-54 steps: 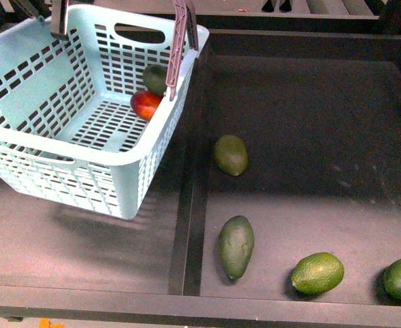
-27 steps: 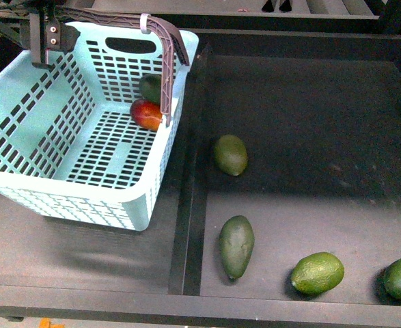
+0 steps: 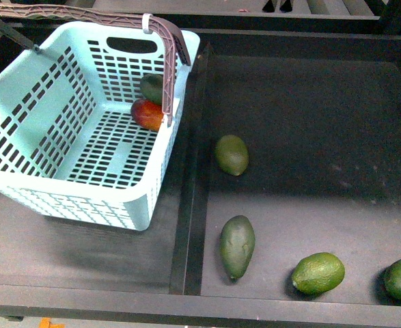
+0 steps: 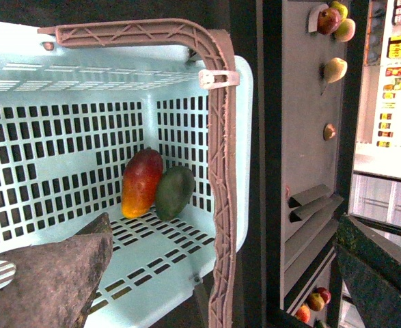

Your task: Pick mango and avocado into basket

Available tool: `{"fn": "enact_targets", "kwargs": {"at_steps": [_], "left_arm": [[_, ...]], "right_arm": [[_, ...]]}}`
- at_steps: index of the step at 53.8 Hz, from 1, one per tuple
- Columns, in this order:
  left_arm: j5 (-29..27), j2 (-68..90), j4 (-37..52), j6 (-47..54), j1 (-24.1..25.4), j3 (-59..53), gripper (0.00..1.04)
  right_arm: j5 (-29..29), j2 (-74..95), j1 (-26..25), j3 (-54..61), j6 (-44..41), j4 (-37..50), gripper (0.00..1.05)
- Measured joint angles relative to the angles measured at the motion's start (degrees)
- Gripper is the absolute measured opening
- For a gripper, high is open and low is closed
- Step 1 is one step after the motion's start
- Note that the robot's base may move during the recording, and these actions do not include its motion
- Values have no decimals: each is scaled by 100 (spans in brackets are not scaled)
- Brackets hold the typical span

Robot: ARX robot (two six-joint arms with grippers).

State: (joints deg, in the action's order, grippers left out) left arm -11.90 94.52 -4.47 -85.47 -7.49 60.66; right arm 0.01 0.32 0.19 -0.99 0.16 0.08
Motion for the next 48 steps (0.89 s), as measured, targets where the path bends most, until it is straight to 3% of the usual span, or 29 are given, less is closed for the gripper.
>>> {"fn": "enact_targets", "kwargs": {"at_steps": [3, 6, 10, 16, 19, 25, 31, 48], "left_arm": [[13, 11, 20, 24, 0, -20, 97], [396, -11, 1543, 1137, 44, -592, 88], [636, -157, 4360, 3963, 107, -1926, 70], [708, -844, 6006, 7053, 254, -3025, 45], [752, -1228, 6142, 7840, 319, -3423, 30], [872, -1746, 6159, 8314, 387, -4181, 2], [1150, -2474, 6089, 8430, 732, -4750, 3], [1189, -3895, 5589, 8463, 734, -5753, 3]], "right_arm": [[0, 0, 0, 0, 0, 0, 96], [2, 0, 0, 0, 2, 0, 96], [4, 0, 0, 0, 2, 0, 96], [0, 0, 0, 0, 0, 0, 96], [0, 0, 0, 0, 0, 0, 96], [2, 0, 0, 0, 2, 0, 96], [2, 0, 0, 0, 0, 0, 96], [0, 0, 0, 0, 0, 0, 96]]}}
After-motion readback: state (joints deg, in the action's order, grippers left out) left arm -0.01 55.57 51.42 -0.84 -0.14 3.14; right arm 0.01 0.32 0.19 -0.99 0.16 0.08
